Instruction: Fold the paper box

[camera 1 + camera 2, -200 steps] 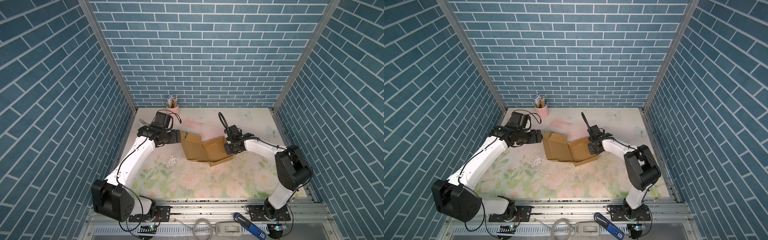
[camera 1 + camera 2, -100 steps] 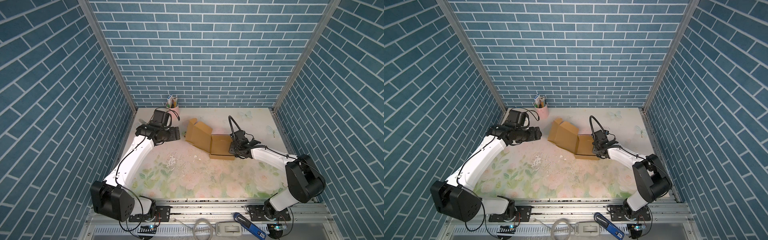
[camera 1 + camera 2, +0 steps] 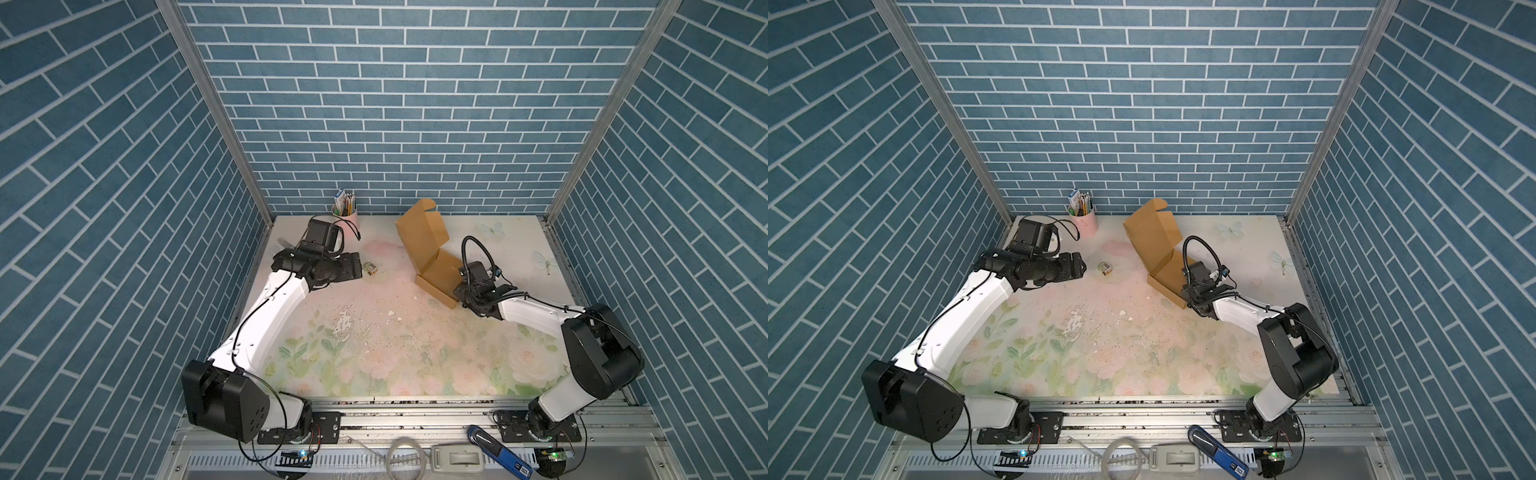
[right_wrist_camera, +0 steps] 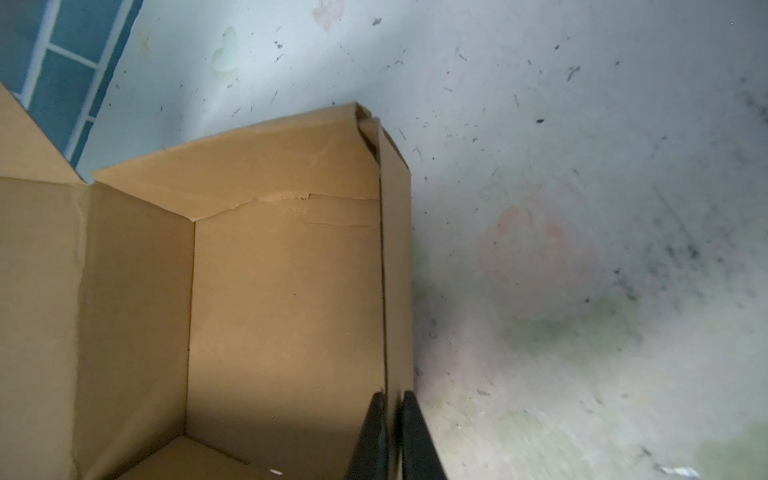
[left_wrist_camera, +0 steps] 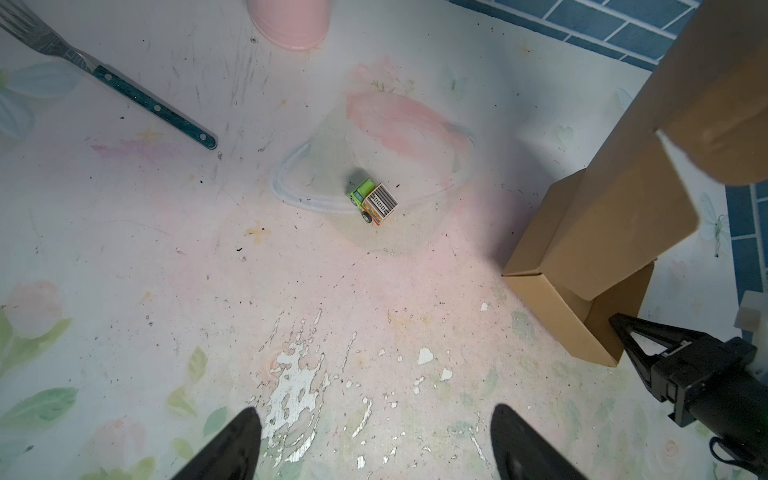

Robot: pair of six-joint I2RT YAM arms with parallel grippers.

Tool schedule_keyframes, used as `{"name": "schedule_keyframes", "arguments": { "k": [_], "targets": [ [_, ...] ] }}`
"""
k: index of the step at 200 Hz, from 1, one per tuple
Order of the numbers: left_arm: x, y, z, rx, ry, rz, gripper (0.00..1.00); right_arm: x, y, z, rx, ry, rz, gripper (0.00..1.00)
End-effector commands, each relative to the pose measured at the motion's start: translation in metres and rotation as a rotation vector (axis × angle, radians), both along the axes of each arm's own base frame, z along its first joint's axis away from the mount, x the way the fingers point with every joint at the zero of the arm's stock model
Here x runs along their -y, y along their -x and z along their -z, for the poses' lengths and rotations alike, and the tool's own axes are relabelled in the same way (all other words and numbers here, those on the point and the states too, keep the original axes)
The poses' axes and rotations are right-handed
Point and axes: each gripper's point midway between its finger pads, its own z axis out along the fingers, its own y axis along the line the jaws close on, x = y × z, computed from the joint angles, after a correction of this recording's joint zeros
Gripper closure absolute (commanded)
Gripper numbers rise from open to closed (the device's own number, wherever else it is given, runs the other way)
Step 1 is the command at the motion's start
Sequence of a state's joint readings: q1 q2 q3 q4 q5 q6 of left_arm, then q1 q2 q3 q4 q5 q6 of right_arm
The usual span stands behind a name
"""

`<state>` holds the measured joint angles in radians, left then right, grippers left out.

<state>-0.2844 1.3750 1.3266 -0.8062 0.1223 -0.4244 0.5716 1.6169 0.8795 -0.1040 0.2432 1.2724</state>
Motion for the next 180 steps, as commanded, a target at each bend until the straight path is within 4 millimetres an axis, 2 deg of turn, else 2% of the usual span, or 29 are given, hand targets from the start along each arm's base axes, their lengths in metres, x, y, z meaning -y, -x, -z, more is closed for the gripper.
{"name": "schedule_keyframes", "arguments": {
  "k": [1,43,71,98,133,180],
  "targets": [
    [0.001,-0.006,0.009,-0.01,0.011,-0.01,0.12,-0.012,-0.012,-0.007,0.05,-0.098,0.125,0.9],
    [0.006,-0.016,0.022,-0.034,0.015,-0.008,0.12,-0.032,-0.014,-0.016,0.099,-0.074,0.158,0.87],
    [0.007,-0.019,0.025,-0.04,0.014,-0.008,0.12,-0.051,-0.015,-0.019,0.099,-0.054,0.134,0.76],
    [0.006,-0.019,0.03,-0.044,0.009,-0.014,0.12,-0.061,-0.016,-0.021,0.116,-0.048,0.117,0.64],
    [0.002,-0.017,0.041,-0.069,-0.012,-0.028,0.12,-0.061,-0.015,-0.029,0.153,-0.037,0.091,0.52],
    [-0.001,-0.016,0.067,-0.109,-0.022,-0.056,0.12,-0.045,-0.011,-0.064,0.295,0.041,0.004,0.47]
  ]
}}
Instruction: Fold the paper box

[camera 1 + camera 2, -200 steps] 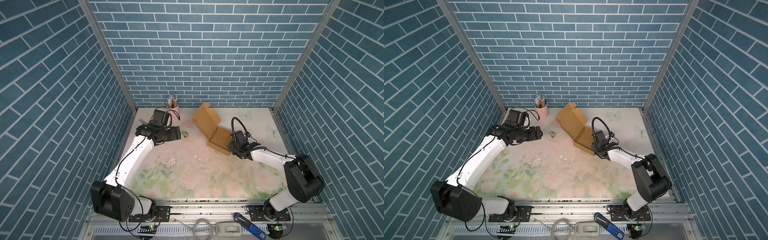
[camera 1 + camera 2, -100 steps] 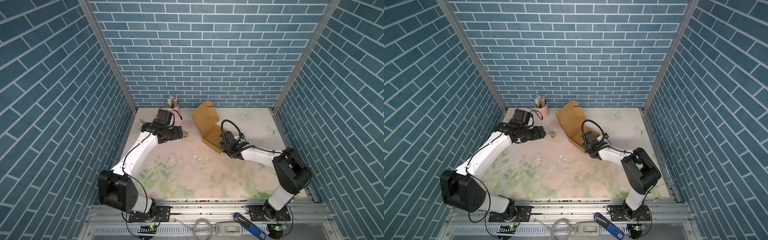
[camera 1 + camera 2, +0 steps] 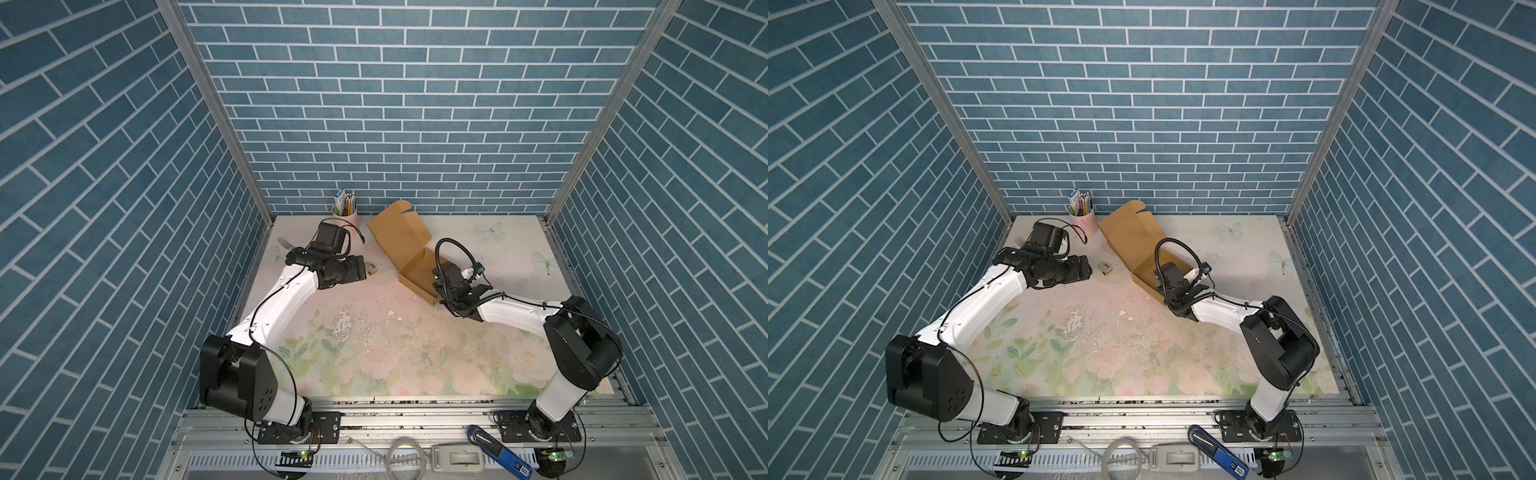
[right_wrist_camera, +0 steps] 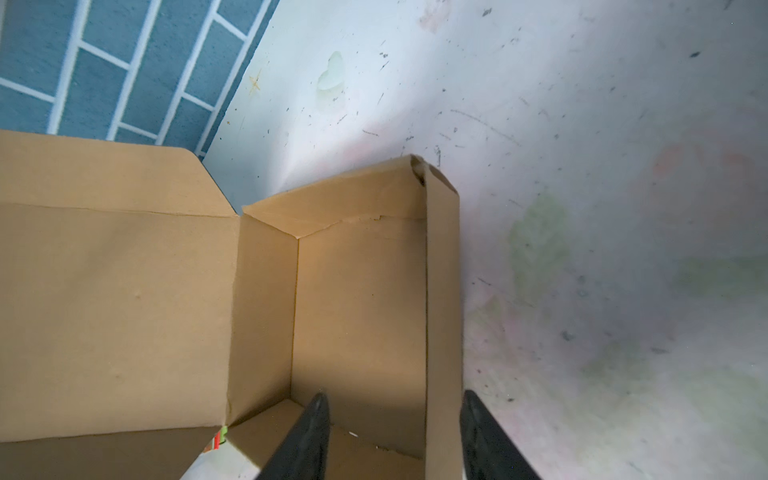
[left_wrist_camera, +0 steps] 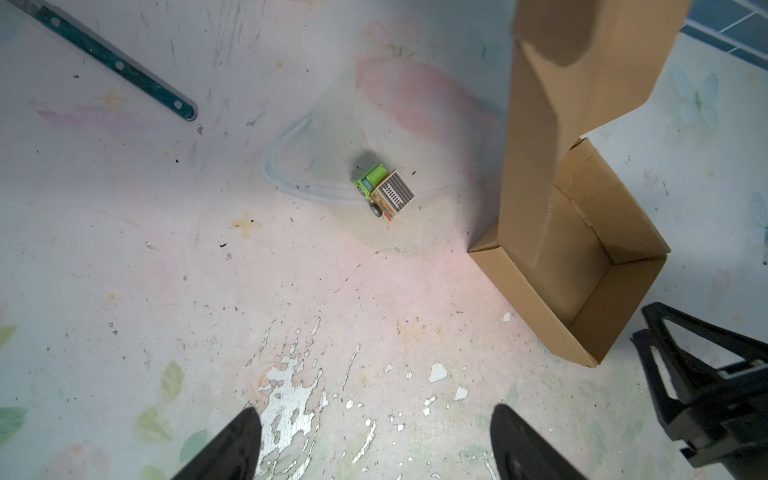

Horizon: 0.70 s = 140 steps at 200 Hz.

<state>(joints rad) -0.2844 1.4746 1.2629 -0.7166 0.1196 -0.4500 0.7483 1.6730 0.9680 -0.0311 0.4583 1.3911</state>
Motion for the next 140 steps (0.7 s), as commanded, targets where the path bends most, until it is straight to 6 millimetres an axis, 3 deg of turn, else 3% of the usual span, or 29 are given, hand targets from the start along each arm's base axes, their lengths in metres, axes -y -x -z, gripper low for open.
{"name": "schedule_keyframes", "arguments": {
  "k": [1,79,140],
  "targets": [
    [-0.005,-0.001,0.02,-0.034,-0.013,-0.033,0.12,0.01,-0.002,-0.034,0.124,0.063,-0.04,0.47],
    [0.007,-0.029,0.071,-0.126,0.106,-0.235,0.12,0.01,0.02,-0.077,0.337,0.183,-0.319,0.48],
    [0.014,-0.062,0.088,-0.171,0.163,-0.396,0.14,0.026,0.051,-0.084,0.386,0.337,-0.495,0.49]
  ]
}}
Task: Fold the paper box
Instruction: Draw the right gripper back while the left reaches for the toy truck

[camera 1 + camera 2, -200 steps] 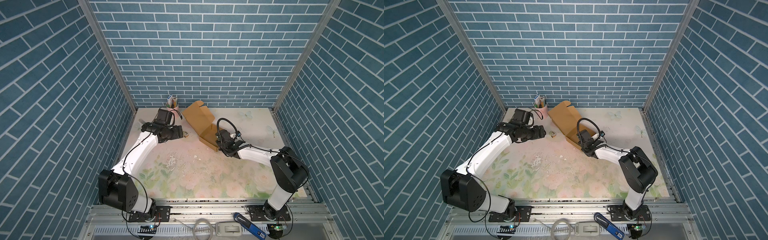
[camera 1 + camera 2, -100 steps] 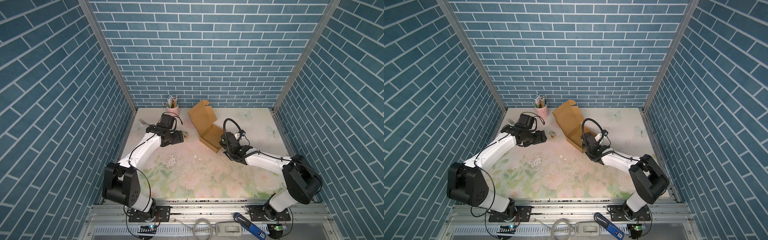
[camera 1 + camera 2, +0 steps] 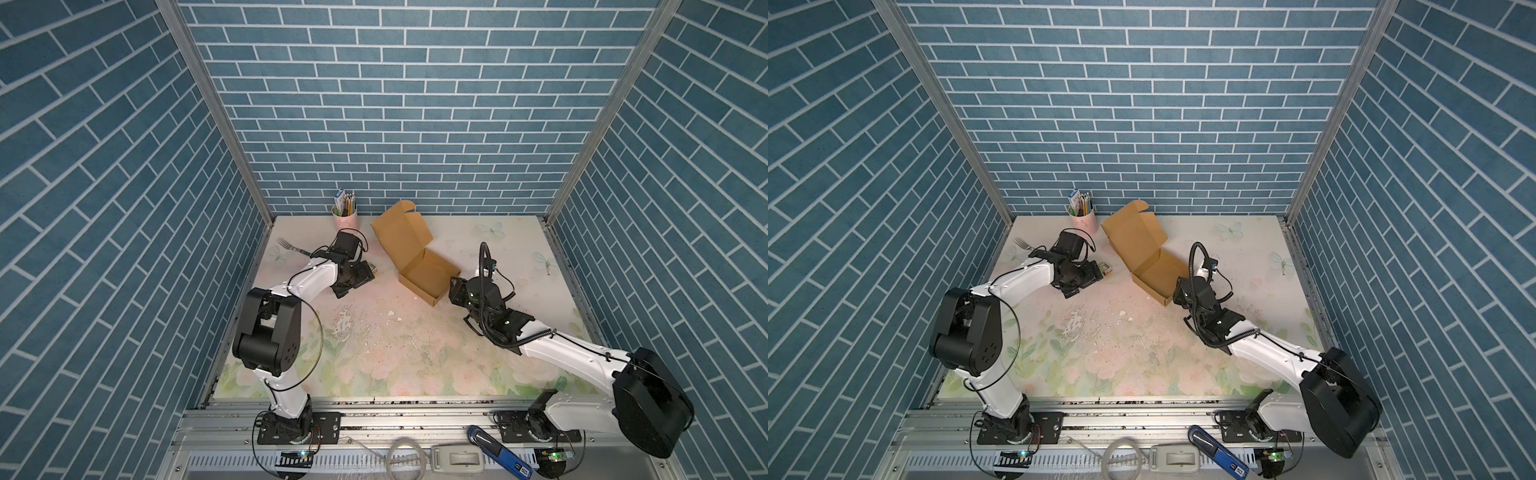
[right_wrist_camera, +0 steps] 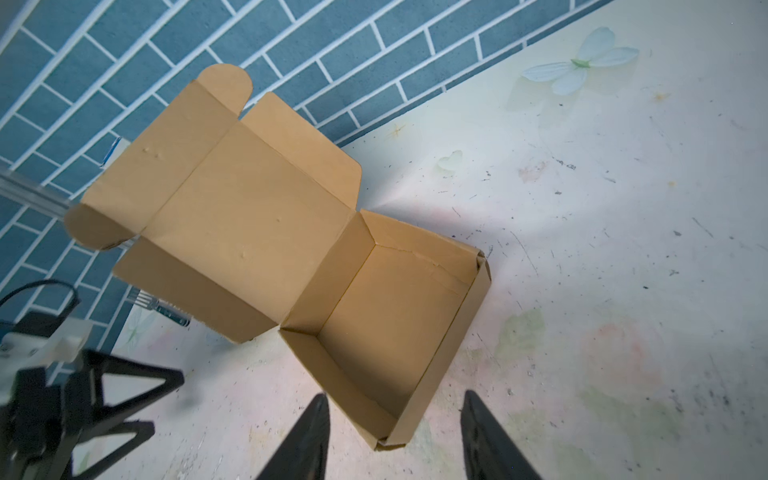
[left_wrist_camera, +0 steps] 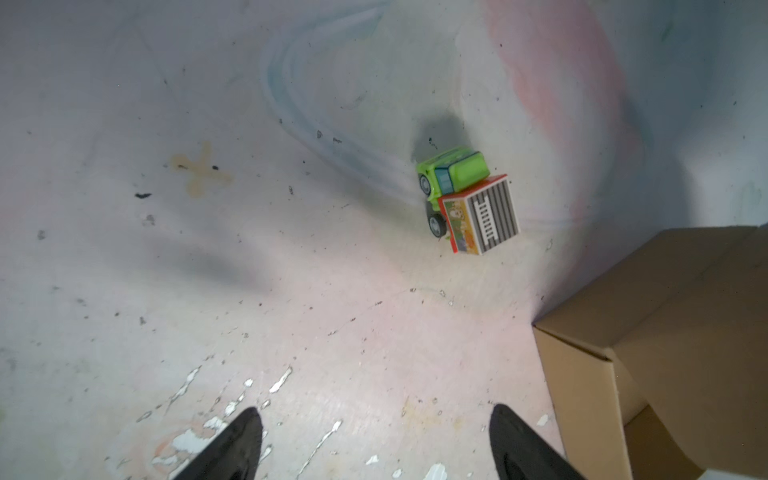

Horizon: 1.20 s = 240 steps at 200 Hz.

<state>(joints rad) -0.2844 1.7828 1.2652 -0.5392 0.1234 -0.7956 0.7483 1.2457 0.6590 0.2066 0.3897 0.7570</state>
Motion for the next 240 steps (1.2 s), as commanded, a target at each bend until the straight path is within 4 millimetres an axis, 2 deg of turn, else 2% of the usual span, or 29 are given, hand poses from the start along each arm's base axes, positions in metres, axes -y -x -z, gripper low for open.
{"name": "schedule_keyframes", "arguments": {
  "k": [1,50,98,157,240],
  "targets": [
    [0.001,-0.021,-0.008,0.022,0.033,-0.1,0.14,0.003,0.011,-0.007,0.05,0.094,-0.082,0.49],
    [0.004,-0.04,0.001,-0.005,0.06,-0.204,0.15,0.02,0.024,-0.006,0.066,0.12,-0.072,0.5],
    [0.01,-0.058,0.005,-0.026,0.073,-0.231,0.16,0.028,0.032,-0.012,0.082,0.116,-0.069,0.51],
    [0.01,-0.07,0.02,-0.08,0.04,-0.257,0.23,0.04,0.037,-0.021,0.108,0.119,-0.042,0.52],
    [0.015,-0.082,0.033,-0.072,0.024,-0.256,0.28,0.057,0.048,-0.023,0.105,0.102,-0.001,0.55]
  ]
}}
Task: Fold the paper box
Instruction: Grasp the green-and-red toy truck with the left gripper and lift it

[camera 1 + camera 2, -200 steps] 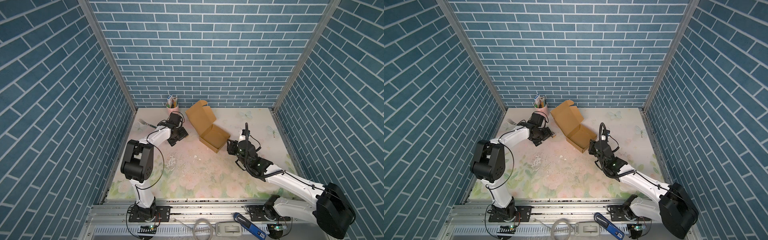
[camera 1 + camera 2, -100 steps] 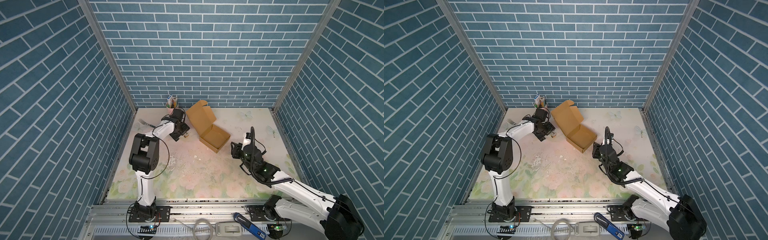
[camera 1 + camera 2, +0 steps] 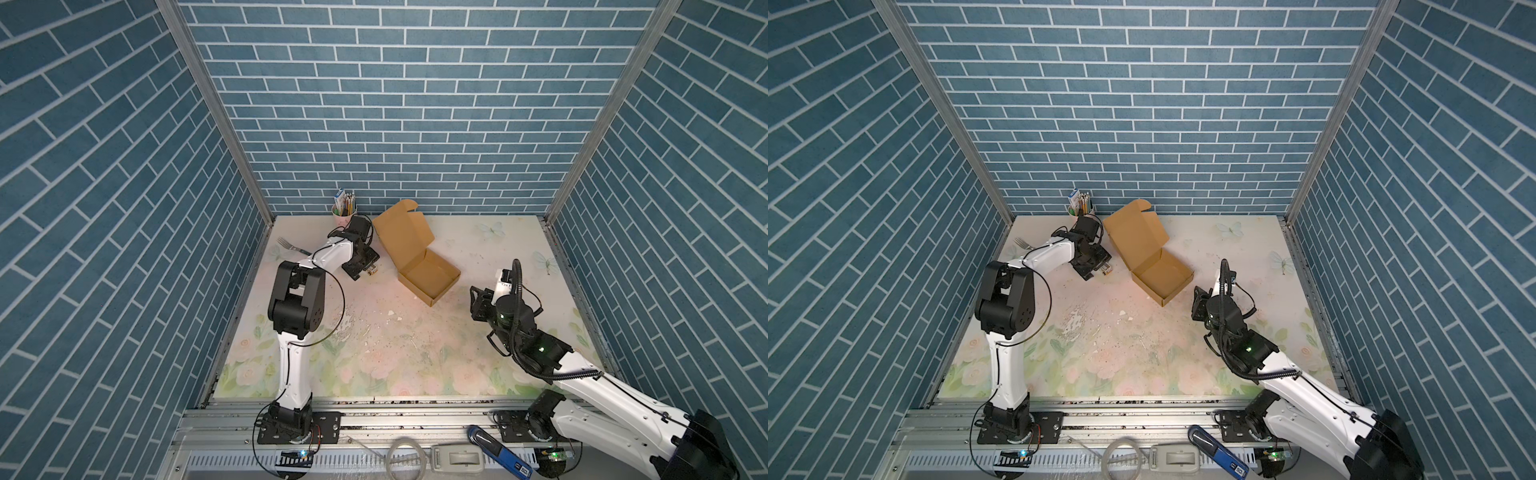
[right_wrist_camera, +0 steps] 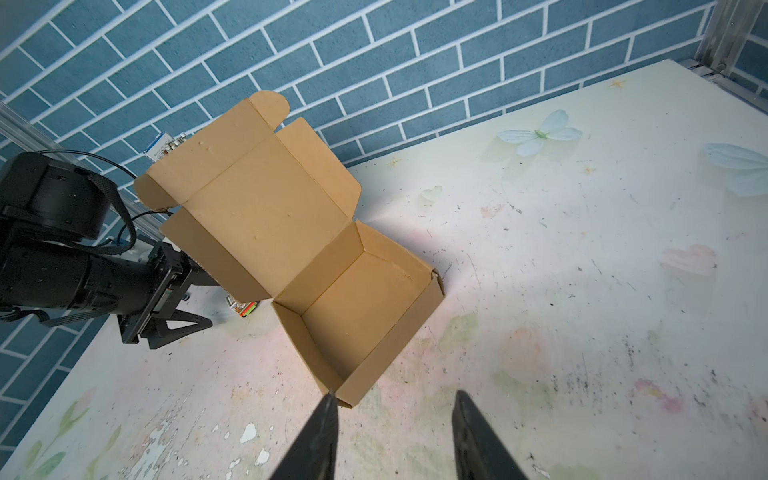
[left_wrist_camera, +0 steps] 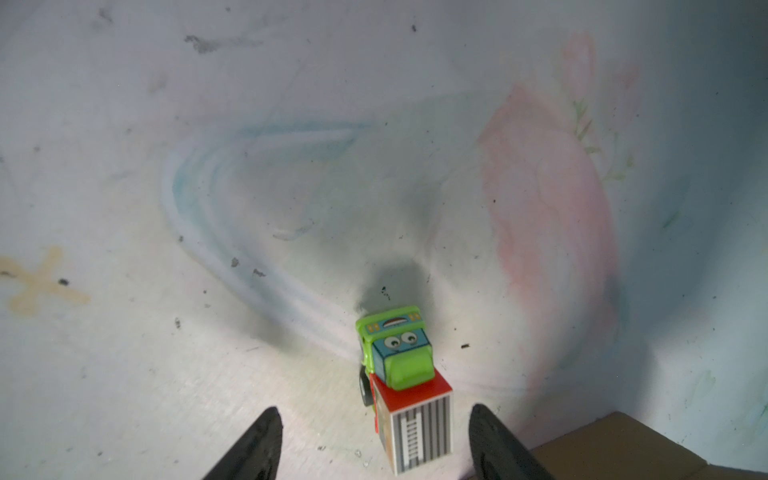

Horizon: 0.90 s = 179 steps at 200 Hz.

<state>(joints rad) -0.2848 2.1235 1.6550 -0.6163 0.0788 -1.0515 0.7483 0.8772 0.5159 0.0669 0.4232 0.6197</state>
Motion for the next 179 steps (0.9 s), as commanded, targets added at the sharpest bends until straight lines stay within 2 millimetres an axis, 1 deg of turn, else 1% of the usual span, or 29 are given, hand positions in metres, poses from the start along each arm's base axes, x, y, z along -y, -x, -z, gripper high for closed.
{"name": "schedule_keyframes", "arguments": {
  "k": [1,36,66,78,110,154,170,179],
  "targets": [
    [-0.001,-0.003,0.009,-0.016,-0.023,-0.004,0.28,0.009,0.004,0.004,-0.004,0.028,0.022,0.55],
    [0.005,-0.005,0.017,-0.015,-0.03,0.012,0.35,0.01,0.005,0.004,-0.009,0.029,0.024,0.56],
    [0.008,-0.005,0.024,-0.025,-0.036,0.024,0.37,0.01,0.006,0.005,-0.015,0.029,0.023,0.57],
    [0.009,-0.006,0.025,-0.021,-0.034,0.025,0.38,0.01,0.006,0.006,-0.017,0.029,0.023,0.57],
    [0.011,-0.006,0.029,-0.024,-0.031,0.031,0.44,0.011,0.006,0.008,-0.021,0.03,0.025,0.58],
    [0.011,-0.007,0.023,-0.009,-0.04,0.054,0.52,0.011,0.006,0.008,-0.019,0.029,0.03,0.59],
    [0.01,-0.007,0.02,0.001,-0.045,0.063,0.51,0.011,0.006,0.008,-0.022,0.029,0.029,0.59],
    [0.011,-0.007,0.018,0.005,-0.048,0.071,0.54,0.011,0.006,0.008,-0.022,0.029,0.031,0.59]
  ]
}}
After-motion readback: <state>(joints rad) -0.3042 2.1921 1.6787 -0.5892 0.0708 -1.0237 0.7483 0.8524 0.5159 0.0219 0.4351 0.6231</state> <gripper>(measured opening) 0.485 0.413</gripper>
